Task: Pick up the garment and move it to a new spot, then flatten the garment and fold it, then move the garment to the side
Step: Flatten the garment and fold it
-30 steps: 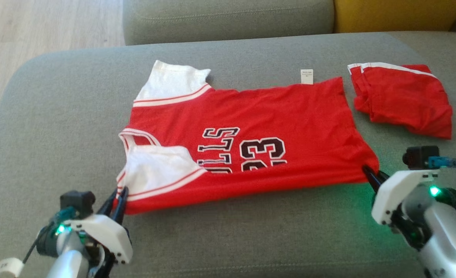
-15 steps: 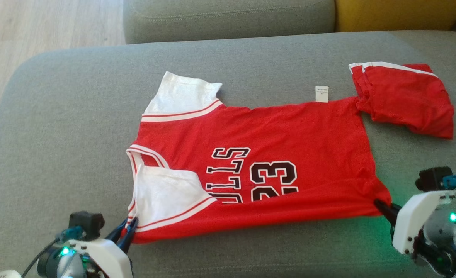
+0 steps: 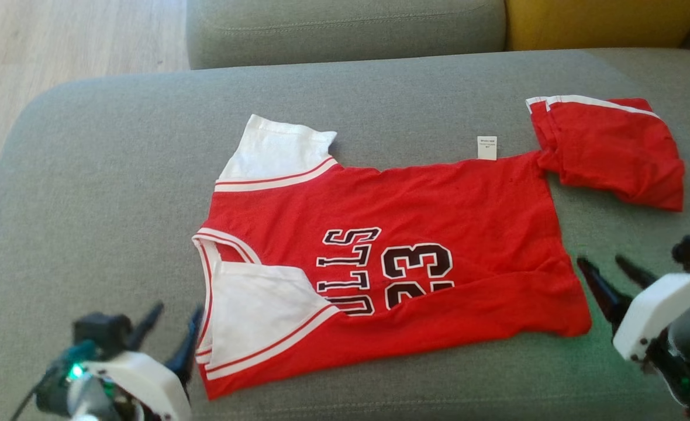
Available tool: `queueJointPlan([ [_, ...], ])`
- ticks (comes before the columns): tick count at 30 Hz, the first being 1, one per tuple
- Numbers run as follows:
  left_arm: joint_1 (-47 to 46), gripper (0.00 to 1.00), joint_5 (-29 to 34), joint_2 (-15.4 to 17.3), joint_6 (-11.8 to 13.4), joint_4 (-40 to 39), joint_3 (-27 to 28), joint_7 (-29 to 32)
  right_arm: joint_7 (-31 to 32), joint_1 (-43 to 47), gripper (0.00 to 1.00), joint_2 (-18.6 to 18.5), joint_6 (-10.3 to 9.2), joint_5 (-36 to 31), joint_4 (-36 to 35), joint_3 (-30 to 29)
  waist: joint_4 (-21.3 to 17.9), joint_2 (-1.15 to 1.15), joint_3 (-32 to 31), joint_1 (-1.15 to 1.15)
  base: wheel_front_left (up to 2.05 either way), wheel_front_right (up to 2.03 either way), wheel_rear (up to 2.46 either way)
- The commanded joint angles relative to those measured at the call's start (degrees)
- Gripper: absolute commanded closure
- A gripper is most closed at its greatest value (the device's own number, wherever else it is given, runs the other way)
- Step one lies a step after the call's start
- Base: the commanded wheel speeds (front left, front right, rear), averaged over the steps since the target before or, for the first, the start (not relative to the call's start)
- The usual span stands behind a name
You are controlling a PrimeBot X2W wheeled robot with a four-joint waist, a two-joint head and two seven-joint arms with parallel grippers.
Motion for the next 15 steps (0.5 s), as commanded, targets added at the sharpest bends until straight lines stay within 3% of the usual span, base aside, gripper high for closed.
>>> queueJointPlan([
  [1,-4.1,0.0,-0.5,0.3,0.7,-2.8,3.2,-2.3,-2.4,-1.8,0.0,-0.2,-0.04,-1.4,-3.4,-0.1,-0.1,0.0,0.0,0.0,0.0,0.0,0.0],
  [9,-8.8,0.0,-2.1,-3.0,2.8,-4.9,7.3,-13.5,-19.2,-4.0,0.0,6.1,-0.04,-8.7,-7.4,-1.3,-1.6,0.0,1.1,0.0,0.0,0.0,0.0],
  [15,-15.5,0.0,-1.7,-2.2,1.6,-1.9,6.6,-13.7,-27.6,-7.7,0.0,10.1,-0.04,-13.5,-7.0,0.9,-3.7,0.0,5.3,0.0,0.0,0.0,0.0],
])
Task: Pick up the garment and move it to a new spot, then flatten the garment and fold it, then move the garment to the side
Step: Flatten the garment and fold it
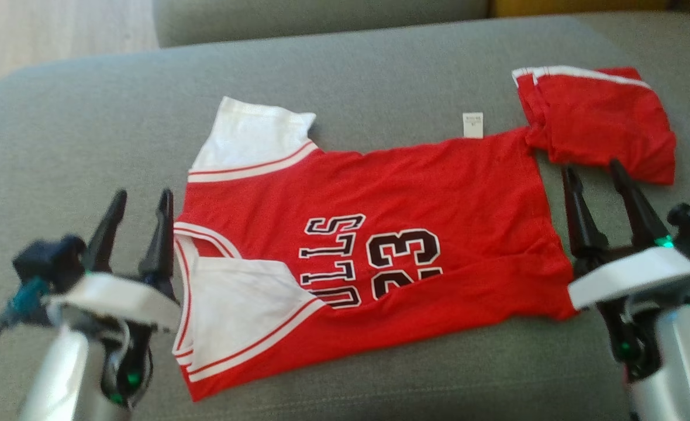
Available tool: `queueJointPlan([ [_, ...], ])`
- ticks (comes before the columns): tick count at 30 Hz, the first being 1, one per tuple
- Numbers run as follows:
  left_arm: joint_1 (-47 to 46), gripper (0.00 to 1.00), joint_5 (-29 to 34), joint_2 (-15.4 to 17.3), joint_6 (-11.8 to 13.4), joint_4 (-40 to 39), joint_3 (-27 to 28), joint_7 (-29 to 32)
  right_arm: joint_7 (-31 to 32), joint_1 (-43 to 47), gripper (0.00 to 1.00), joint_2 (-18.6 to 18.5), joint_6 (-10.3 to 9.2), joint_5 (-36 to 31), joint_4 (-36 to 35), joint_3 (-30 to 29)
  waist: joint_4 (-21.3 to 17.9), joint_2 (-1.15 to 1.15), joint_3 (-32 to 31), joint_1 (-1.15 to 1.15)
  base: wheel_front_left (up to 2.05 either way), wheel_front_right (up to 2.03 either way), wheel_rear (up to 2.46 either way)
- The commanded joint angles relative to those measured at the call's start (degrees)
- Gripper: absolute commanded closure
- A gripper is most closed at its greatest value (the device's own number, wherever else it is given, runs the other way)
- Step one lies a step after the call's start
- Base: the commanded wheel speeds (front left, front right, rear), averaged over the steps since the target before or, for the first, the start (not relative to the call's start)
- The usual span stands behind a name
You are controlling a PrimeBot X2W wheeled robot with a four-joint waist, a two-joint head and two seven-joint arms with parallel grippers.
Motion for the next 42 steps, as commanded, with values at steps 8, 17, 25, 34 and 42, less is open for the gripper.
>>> queueJointPlan([
  [8,-19.0,0.0,-0.4,6.8,-3.9,7.2,-0.1,7.1,-5.6,-9.3,0.0,4.7,-0.05,-4.8,-0.2,5.3,-5.7,0.0,9.6,0.0,0.0,0.0,0.0],
  [17,-36.0,0.0,-7.5,16.5,-5.3,17.4,-6.6,21.4,-9.1,-16.3,0.0,7.1,-0.05,-6.2,2.5,10.1,-11.8,0.0,16.8,0.0,0.0,0.0,0.0],
  [25,-44.9,0.0,-13.5,25.4,-5.3,23.4,-14.5,29.1,-11.9,-18.7,0.0,7.4,-0.05,-3.8,3.6,12.3,-15.4,0.0,20.1,0.0,0.0,0.0,0.0],
  [34,-48.9,0.0,-14.4,28.2,-5.3,28.2,-20.8,31.0,-13.5,-19.3,0.0,7.4,-0.05,-2.8,5.1,12.7,-16.7,0.0,21.1,0.0,0.0,0.0,0.0],
  [42,-51.5,0.5,-16.0,28.3,-5.3,31.1,-25.0,30.6,-13.8,-19.5,0.0,7.4,-0.05,-3.2,5.2,12.1,-16.4,0.0,22.2,0.0,0.0,0.0,0.0],
])
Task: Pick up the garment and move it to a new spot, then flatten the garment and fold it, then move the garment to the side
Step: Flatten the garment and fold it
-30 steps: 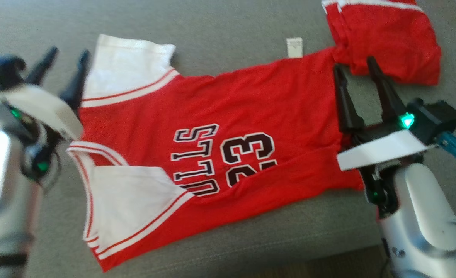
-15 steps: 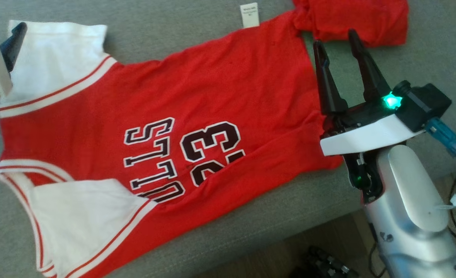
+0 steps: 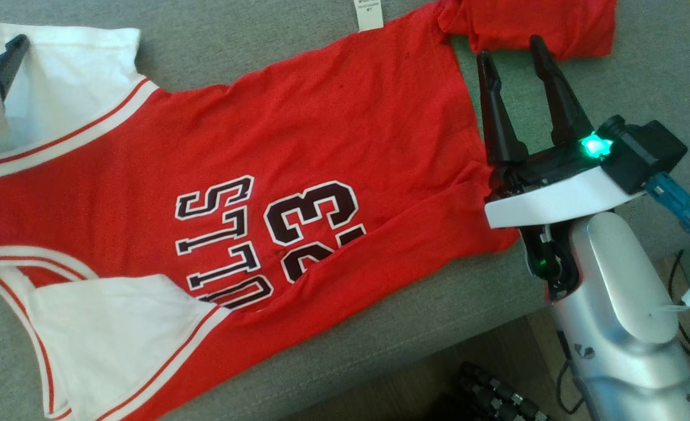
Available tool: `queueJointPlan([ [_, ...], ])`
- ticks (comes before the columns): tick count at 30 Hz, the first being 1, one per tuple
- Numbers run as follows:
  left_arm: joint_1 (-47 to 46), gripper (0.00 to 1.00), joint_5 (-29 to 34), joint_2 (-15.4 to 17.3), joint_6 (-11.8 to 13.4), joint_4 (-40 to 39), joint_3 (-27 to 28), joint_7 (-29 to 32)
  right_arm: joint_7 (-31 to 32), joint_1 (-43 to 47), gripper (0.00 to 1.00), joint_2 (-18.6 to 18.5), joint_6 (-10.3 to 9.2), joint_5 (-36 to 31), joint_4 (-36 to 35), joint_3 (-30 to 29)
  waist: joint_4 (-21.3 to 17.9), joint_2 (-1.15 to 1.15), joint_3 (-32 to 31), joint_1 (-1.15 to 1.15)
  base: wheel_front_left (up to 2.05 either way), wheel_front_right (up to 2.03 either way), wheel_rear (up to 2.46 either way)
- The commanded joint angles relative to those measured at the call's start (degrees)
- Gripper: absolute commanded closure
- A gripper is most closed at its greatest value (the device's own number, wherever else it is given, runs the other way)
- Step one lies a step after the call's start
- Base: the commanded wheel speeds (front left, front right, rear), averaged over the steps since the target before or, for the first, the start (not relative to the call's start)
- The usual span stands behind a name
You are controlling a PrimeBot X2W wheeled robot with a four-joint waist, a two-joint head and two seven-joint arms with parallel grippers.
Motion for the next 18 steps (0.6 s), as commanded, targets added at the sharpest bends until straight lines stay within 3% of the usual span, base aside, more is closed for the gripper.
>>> queueJointPlan([
  [1,-2.2,1.0,-1.3,2.7,0.1,-0.7,0.9,0.1,-0.5,-0.7,0.0,0.7,-0.04,-0.2,-1.6,0.6,0.3,0.0,0.0,-0.01,0.0,0.0,0.0],
  [9,-3.9,1.0,-3.9,2.0,0.1,-0.3,-0.6,-6.8,1.2,-1.5,0.0,0.7,-0.04,-1.4,-1.0,-0.5,3.2,0.0,-1.3,-0.01,0.0,0.0,0.0],
  [18,-3.5,1.0,-5.4,2.2,0.1,-2.2,-2.1,-15.6,9.8,-6.6,0.0,-1.1,-0.04,0.2,2.7,0.7,7.3,0.0,-2.5,-0.01,0.0,0.0,0.0],
])
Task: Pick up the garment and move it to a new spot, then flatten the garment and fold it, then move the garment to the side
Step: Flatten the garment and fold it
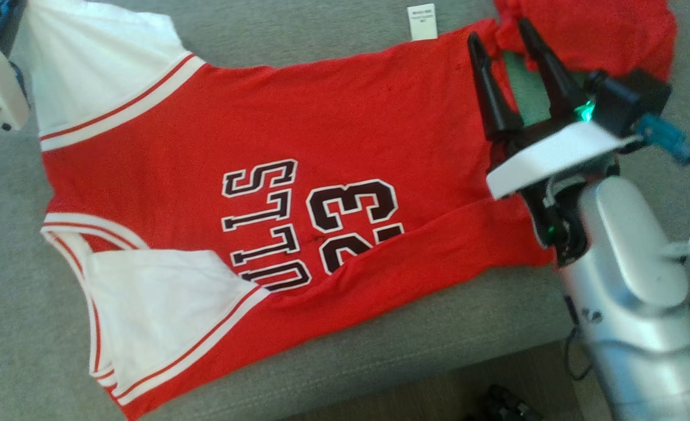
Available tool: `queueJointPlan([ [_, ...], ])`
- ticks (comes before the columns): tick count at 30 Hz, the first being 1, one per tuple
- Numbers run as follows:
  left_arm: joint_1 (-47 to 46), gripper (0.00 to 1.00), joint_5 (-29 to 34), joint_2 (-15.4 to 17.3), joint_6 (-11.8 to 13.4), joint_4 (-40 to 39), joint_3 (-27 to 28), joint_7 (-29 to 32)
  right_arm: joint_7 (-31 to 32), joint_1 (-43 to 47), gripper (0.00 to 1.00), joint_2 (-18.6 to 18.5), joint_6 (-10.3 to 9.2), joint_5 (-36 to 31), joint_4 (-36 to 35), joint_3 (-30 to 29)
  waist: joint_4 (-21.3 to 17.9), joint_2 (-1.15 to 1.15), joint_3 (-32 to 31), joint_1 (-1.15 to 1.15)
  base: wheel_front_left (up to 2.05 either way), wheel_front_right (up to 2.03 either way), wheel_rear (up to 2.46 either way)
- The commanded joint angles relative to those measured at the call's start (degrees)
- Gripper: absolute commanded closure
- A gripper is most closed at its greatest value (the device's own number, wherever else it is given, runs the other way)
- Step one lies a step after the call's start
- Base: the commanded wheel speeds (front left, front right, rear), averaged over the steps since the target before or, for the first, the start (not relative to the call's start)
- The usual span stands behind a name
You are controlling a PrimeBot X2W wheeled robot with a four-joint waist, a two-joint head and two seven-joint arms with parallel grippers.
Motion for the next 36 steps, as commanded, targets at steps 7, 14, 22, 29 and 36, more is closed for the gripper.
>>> queueJointPlan([
  [7,-2.4,1.0,-1.2,2.9,0.1,-3.3,0.5,-3.8,7.9,-7.1,0.0,-6.7,-0.05,7.8,5.6,3.4,3.7,0.0,0.2,0.0,0.0,0.0,0.0],
  [14,-2.7,1.0,-1.7,2.1,0.1,-4.6,-2.0,-5.1,11.4,-12.5,0.0,-10.5,-0.05,12.7,14.8,6.0,5.7,0.0,1.0,0.0,0.0,0.0,0.0],
  [22,-3.7,1.0,-2.8,1.8,0.1,-4.9,-4.3,-5.8,12.4,-17.7,0.0,-12.1,-0.05,13.9,24.0,9.0,6.9,0.0,1.7,0.0,0.0,0.0,0.0],
  [29,-4.6,1.0,-3.5,1.9,0.1,-4.8,-5.6,-6.3,13.5,-20.6,0.0,-12.3,-0.05,15.5,29.0,12.2,7.5,0.0,2.3,0.0,0.0,0.0,0.0],
  [36,-5.0,1.0,-4.2,1.2,0.1,-3.7,-6.8,-7.0,13.2,-21.5,1.0,-13.0,-0.05,18.9,29.7,16.9,7.9,0.0,2.2,0.0,0.0,0.0,0.0],
])
